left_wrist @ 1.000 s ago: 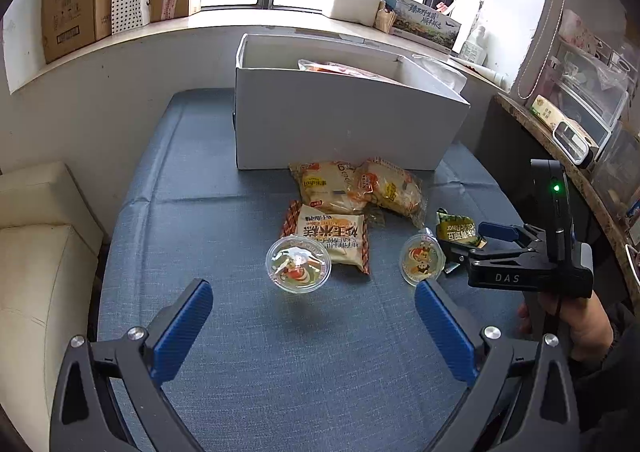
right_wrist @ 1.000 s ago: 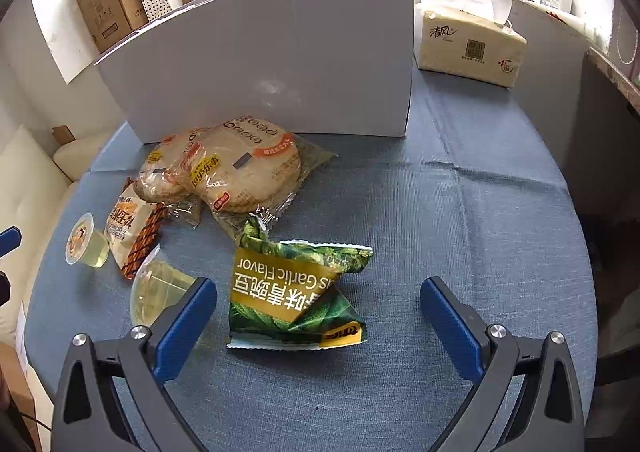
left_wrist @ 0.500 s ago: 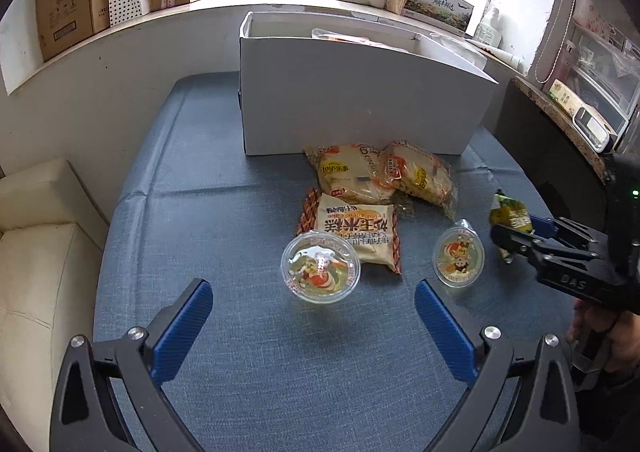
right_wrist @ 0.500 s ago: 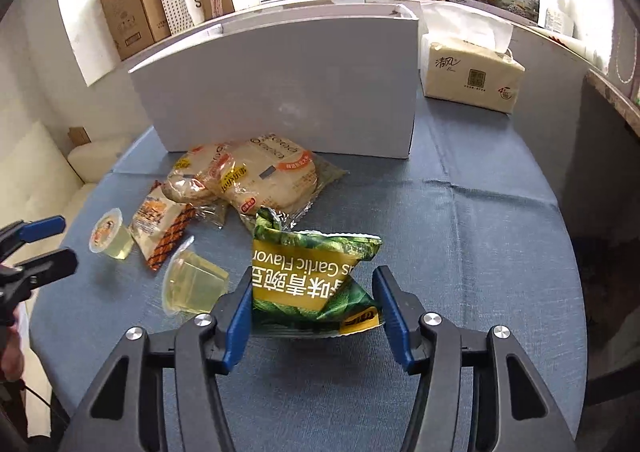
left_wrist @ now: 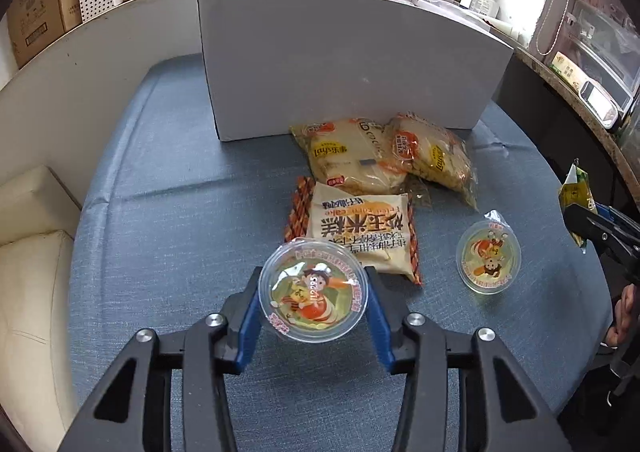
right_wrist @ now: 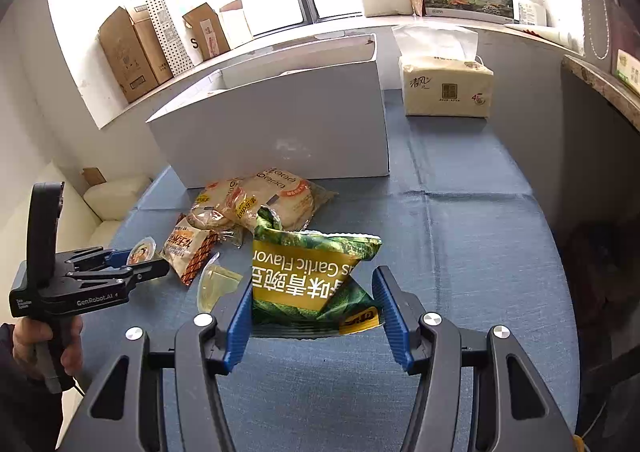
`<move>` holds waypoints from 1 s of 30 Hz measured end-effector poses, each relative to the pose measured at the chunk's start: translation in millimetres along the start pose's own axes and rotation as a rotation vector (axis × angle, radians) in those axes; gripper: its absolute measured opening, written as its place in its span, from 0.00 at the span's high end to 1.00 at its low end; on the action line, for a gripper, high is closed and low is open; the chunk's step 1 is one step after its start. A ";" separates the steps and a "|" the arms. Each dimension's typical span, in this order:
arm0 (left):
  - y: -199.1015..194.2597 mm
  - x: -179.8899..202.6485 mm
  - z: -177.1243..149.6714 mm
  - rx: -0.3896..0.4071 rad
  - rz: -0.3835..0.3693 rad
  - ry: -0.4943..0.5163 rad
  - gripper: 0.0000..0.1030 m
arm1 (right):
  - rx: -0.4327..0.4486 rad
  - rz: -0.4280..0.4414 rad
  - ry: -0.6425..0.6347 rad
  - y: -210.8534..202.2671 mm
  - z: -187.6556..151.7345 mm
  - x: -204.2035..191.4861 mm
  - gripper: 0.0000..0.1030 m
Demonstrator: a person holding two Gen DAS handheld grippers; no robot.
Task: Organize snacks
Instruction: 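Carry the pea bag and jelly cup into the box and open both tools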
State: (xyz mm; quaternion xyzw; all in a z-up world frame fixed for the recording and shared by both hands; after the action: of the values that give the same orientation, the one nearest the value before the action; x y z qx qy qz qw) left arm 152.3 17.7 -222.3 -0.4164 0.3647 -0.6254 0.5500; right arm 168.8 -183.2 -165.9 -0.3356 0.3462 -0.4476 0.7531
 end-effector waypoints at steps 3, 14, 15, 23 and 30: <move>-5.6 -1.3 -2.7 0.008 -0.027 -0.009 0.51 | -0.002 0.011 0.006 -0.5 -1.9 -0.4 0.41; -81.5 15.1 -5.2 0.141 -0.101 0.012 0.51 | 0.032 0.059 0.020 -15.0 1.8 -6.9 0.41; -89.3 16.9 -4.2 0.156 -0.105 0.014 0.51 | 0.037 0.064 0.021 -17.3 3.1 -7.7 0.41; -132.6 32.4 28.8 0.236 -0.098 0.056 0.51 | 0.089 0.116 0.019 -38.2 24.2 -12.8 0.41; -154.9 29.0 85.8 0.288 -0.094 0.060 0.51 | 0.132 0.149 -0.014 -51.3 70.7 -21.4 0.41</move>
State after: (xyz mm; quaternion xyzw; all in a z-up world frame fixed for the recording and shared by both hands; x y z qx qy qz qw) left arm 170.5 9.1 -44.0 -0.3312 0.2676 -0.7083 0.5631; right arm 196.6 -169.2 -81.5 -0.2618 0.3347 -0.4097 0.8072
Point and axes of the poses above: each gripper's, at about its wrist camera, not at the fingertips, and y roughly the way its jaws point, x to its right, z to its top, the point moved 8 cm from there along y, roughly the way its jaws point, and after that the axes turned 10 degrees about -x, right-handed, at the moved point
